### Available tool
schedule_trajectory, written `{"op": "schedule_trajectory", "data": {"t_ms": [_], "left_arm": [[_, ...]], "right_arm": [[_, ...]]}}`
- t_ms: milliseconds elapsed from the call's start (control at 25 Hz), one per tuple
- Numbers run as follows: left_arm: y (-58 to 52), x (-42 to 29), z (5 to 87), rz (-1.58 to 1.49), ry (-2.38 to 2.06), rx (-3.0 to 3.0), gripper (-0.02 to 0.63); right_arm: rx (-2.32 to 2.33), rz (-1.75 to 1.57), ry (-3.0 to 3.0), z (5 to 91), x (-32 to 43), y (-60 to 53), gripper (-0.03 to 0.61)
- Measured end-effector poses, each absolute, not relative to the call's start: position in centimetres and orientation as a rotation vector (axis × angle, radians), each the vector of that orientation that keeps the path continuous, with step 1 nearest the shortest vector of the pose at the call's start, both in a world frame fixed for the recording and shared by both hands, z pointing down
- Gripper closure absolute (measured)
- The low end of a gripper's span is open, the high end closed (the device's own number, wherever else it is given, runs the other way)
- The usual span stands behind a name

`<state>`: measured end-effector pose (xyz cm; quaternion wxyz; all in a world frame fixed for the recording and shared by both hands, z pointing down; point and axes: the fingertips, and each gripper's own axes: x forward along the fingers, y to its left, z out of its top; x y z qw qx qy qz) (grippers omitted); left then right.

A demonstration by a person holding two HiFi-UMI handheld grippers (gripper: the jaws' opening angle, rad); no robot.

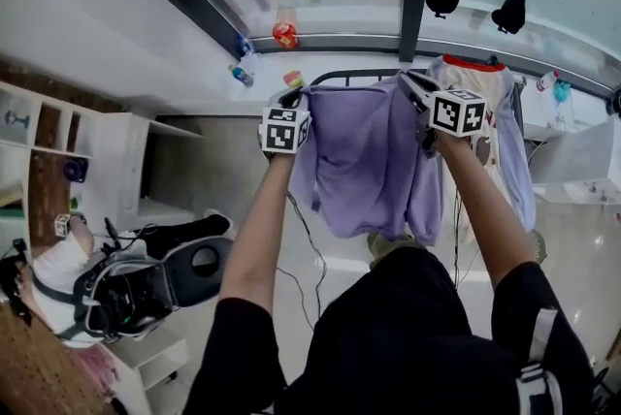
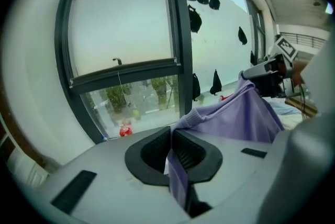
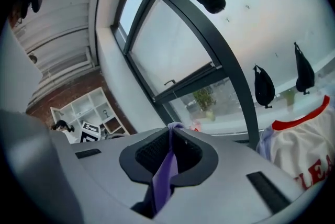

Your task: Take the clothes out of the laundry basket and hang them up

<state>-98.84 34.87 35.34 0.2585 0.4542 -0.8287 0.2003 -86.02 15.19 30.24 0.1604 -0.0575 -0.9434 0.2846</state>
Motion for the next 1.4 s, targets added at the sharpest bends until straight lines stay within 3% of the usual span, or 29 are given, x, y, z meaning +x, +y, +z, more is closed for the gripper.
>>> {"op": "schedule_trajectory", "data": {"t_ms": [400,520,600,800,1120,1400], "left_arm": [[31.2,-101.3,47.2,0.534,-2.014,1.191,0.603],[30.4,-101.4,49.1,0.566,-1.95,1.191,0.596],[30.3,-101.4,49.9,0.624,-1.921,1.198,0.535],[29.9,-100.3,50.2,0.812,-1.862,1.263,0.45],[29.5,-100.3,44.1,0.532,-2.05,1.263,0.445],[29.5,-97.9,37.3,0.333,-2.167,1.381,0.471]], "right_arm": [[0.01,1.003,-2.459,43.1,-89.7,10.8,0.564],[0.022,1.006,-2.423,44.6,-90.2,10.1,0.47],[0.018,1.018,-2.393,45.2,-90.5,10.1,0.405],[-0.017,1.044,-2.364,44.7,-90.2,8.9,0.36],[-0.053,0.951,-2.556,37.8,-88.3,8.2,0.375],[0.049,0.708,-2.733,31.4,-83.4,9.2,0.542]]}}
